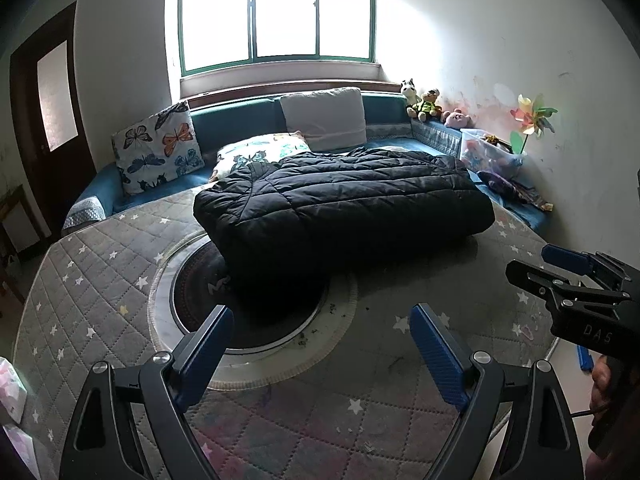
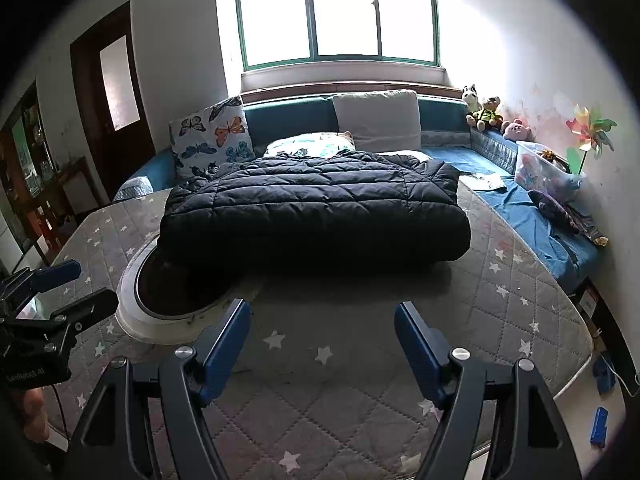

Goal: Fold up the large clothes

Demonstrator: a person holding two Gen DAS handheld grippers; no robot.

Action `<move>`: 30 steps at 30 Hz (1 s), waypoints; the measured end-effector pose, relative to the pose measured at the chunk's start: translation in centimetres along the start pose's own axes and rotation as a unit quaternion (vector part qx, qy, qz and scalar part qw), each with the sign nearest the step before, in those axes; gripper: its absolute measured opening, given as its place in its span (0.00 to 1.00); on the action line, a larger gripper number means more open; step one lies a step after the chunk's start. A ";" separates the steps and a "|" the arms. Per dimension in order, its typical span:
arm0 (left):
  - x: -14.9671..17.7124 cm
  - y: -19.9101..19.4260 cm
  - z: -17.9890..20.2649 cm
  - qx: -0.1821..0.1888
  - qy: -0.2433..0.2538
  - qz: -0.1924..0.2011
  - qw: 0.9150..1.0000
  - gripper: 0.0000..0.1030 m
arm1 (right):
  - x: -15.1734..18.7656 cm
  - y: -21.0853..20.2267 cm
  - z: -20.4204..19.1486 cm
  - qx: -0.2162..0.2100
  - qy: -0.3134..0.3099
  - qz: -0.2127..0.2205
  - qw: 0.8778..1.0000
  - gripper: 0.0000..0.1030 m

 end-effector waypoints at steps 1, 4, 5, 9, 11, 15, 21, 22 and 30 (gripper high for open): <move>0.0 0.0 0.0 0.000 0.000 0.000 1.000 0.93 | 0.0 0.0 0.0 0.000 -0.001 -0.001 1.000 0.79; 0.0 -0.1 0.0 -0.001 0.002 0.002 1.000 0.93 | -0.1 -0.1 -0.1 -0.001 -0.002 0.001 1.000 0.79; 0.1 -0.1 0.0 -0.002 0.002 0.002 1.000 0.93 | -0.1 -0.2 -0.2 -0.002 -0.002 0.002 1.000 0.79; 0.4 0.0 -0.4 -0.003 -0.002 0.000 1.000 0.93 | -0.2 -0.3 -0.3 -0.003 -0.004 0.003 1.000 0.79; 0.5 0.1 -0.5 -0.006 -0.003 0.000 1.000 0.93 | -0.1 -0.3 -0.3 -0.004 -0.004 0.002 1.000 0.79; 0.7 0.1 -0.8 -0.010 -0.004 -0.001 1.000 0.93 | -0.2 -0.3 -0.3 -0.003 -0.004 0.004 1.000 0.79; 0.8 0.2 -0.9 -0.014 -0.003 0.000 1.000 0.93 | -0.1 -0.4 -0.4 -0.003 -0.005 0.001 1.000 0.79; 0.8 0.3 -0.9 -0.016 -0.003 0.000 1.000 0.93 | 0.0 -0.3 -0.4 -0.004 -0.005 0.001 1.000 0.79; 0.8 0.5 -1.0 -0.020 -0.003 0.000 1.000 0.93 | 0.1 -0.3 -0.6 -0.005 -0.012 -0.003 1.000 0.79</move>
Point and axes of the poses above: each gripper's, at about its wrist camera, not at the fingertips, and y roughly the way its jaws point, z to its right, x to its underside, the point moved 9 cm from there along y, roughly the way its jaws point, and after that the axes turned 3 degrees about -x, right-handed, at the moved point
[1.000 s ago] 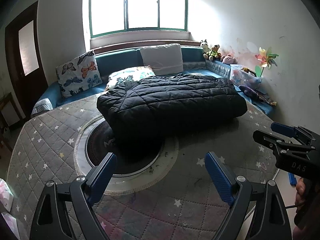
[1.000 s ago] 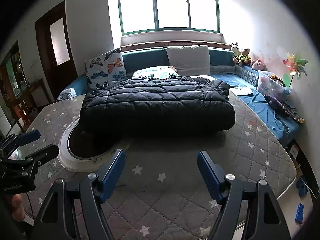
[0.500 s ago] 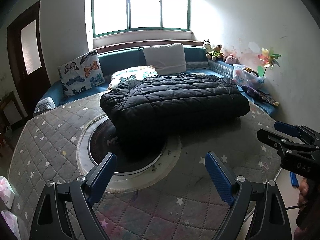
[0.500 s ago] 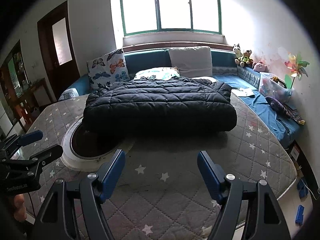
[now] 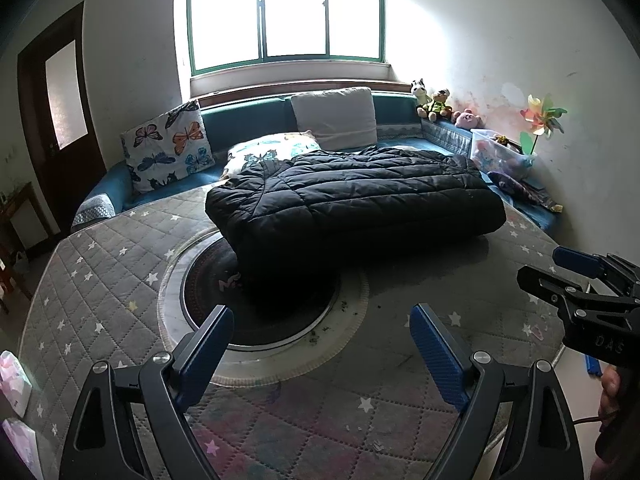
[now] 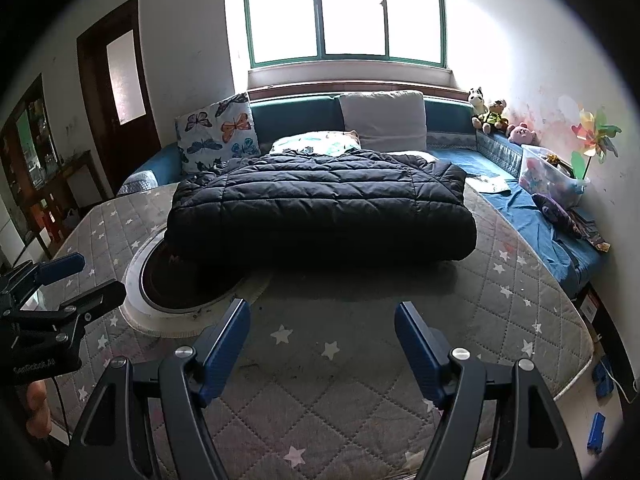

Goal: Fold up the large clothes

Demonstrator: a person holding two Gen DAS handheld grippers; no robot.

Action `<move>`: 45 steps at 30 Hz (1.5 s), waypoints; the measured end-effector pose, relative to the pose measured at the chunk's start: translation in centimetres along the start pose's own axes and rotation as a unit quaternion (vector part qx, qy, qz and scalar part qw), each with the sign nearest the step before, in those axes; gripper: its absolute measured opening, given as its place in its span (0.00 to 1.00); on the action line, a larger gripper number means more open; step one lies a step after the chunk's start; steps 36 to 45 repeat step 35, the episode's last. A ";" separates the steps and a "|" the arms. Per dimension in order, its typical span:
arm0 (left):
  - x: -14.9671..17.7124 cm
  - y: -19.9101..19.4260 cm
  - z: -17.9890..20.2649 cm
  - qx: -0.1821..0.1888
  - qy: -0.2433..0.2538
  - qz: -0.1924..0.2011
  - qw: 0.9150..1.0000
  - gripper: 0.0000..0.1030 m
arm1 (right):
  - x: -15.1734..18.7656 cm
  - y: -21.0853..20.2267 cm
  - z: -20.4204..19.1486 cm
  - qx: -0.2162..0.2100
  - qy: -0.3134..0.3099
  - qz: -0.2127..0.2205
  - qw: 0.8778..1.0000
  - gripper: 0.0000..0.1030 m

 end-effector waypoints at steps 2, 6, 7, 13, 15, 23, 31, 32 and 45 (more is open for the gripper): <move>0.0 0.0 0.0 0.000 0.000 0.000 1.000 0.93 | 0.0 0.0 0.0 0.000 -0.001 0.000 1.000 0.79; 0.0 0.0 0.0 0.000 -0.001 -0.001 1.000 0.93 | 0.1 0.1 0.0 0.000 -0.002 -0.003 1.000 0.79; 0.0 0.0 0.1 -0.001 -0.001 0.000 1.000 0.93 | 0.1 0.2 -0.1 -0.002 -0.002 -0.003 1.000 0.79; 0.0 0.1 0.0 -0.001 0.000 -0.001 1.000 0.93 | -0.1 0.3 -0.3 -0.004 -0.005 -0.003 1.000 0.79; 0.0 0.1 0.0 -0.002 0.000 -0.001 1.000 0.93 | 0.0 0.3 -0.3 -0.004 -0.006 -0.003 1.000 0.79; 0.3 0.4 0.1 -0.003 -0.002 -0.002 1.000 0.93 | -0.1 0.3 -0.6 -0.006 -0.010 -0.005 1.000 0.79; 0.4 0.4 0.0 -0.003 -0.004 0.005 1.000 0.93 | 0.1 0.4 -0.8 -0.007 -0.010 -0.007 1.000 0.79; 0.4 0.3 0.0 -0.006 -0.003 0.007 1.000 0.93 | 0.1 0.4 -0.8 -0.007 -0.010 -0.008 1.000 0.79; 0.4 0.3 0.1 -0.006 0.000 0.006 1.000 0.93 | 0.2 0.6 -0.7 -0.006 -0.010 -0.009 1.000 0.79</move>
Point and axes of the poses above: each gripper's, at about its wrist camera, not at the fingertips, and y roughly the way its jaws point, z to its right, x to its underside, the point moved 9 cm from there along y, roughly the way its jaws point, and after that the axes turned 3 degrees about -x, right-handed, at the moved point
